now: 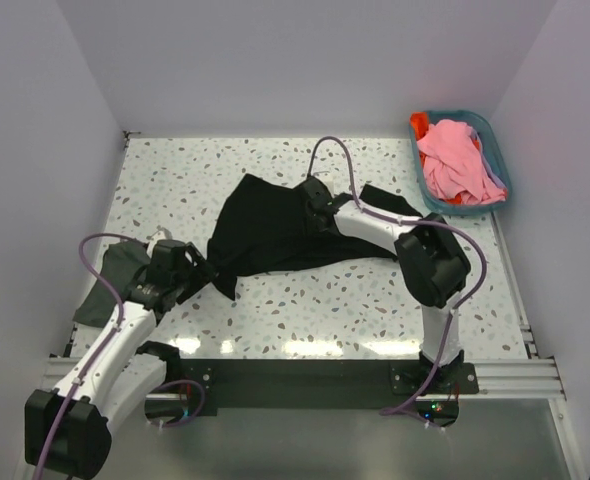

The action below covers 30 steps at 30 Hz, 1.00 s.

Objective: Fold and stack the t-shirts
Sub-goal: Flatten the tshirt out

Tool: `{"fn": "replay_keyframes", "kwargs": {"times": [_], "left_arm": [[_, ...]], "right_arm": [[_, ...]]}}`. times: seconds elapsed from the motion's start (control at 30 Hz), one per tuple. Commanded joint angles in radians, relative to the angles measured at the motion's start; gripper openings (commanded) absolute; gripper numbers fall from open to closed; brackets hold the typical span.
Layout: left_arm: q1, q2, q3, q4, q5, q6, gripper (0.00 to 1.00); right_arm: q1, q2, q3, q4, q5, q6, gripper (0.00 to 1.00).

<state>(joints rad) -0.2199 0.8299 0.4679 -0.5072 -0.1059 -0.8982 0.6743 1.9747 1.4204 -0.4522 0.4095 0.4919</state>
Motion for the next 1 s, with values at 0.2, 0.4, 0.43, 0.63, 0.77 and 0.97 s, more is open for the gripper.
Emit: {"fn": "replay_keyframes", "kwargs": {"times": [0.2, 0.4, 0.43, 0.63, 0.77, 0.97], "left_arm": [[0.005, 0.024, 0.028, 0.016, 0.018, 0.036, 0.73], [0.004, 0.054, -0.003, 0.071, 0.075, 0.053, 0.72], [0.004, 0.054, -0.005, 0.081, 0.090, 0.059, 0.73], [0.001, 0.072, -0.031, 0.153, 0.166, 0.100, 0.72], [-0.013, 0.115, -0.043, 0.188, 0.196, 0.113, 0.70], [-0.073, 0.129, -0.061, 0.184, 0.155, 0.076, 0.65]], "right_arm": [[-0.004, -0.068, -0.003, -0.054, 0.158, 0.004, 0.13], [-0.005, -0.241, -0.080, -0.088, 0.224, 0.023, 0.00], [-0.005, -0.272, -0.095, -0.089, 0.233, 0.027, 0.00], [-0.038, -0.485, -0.140, -0.123, 0.307, 0.025, 0.00], [-0.071, -0.533, -0.110, -0.135, 0.310, -0.004, 0.00], [-0.074, -0.550, -0.162, -0.135, 0.288, -0.001, 0.00]]}}
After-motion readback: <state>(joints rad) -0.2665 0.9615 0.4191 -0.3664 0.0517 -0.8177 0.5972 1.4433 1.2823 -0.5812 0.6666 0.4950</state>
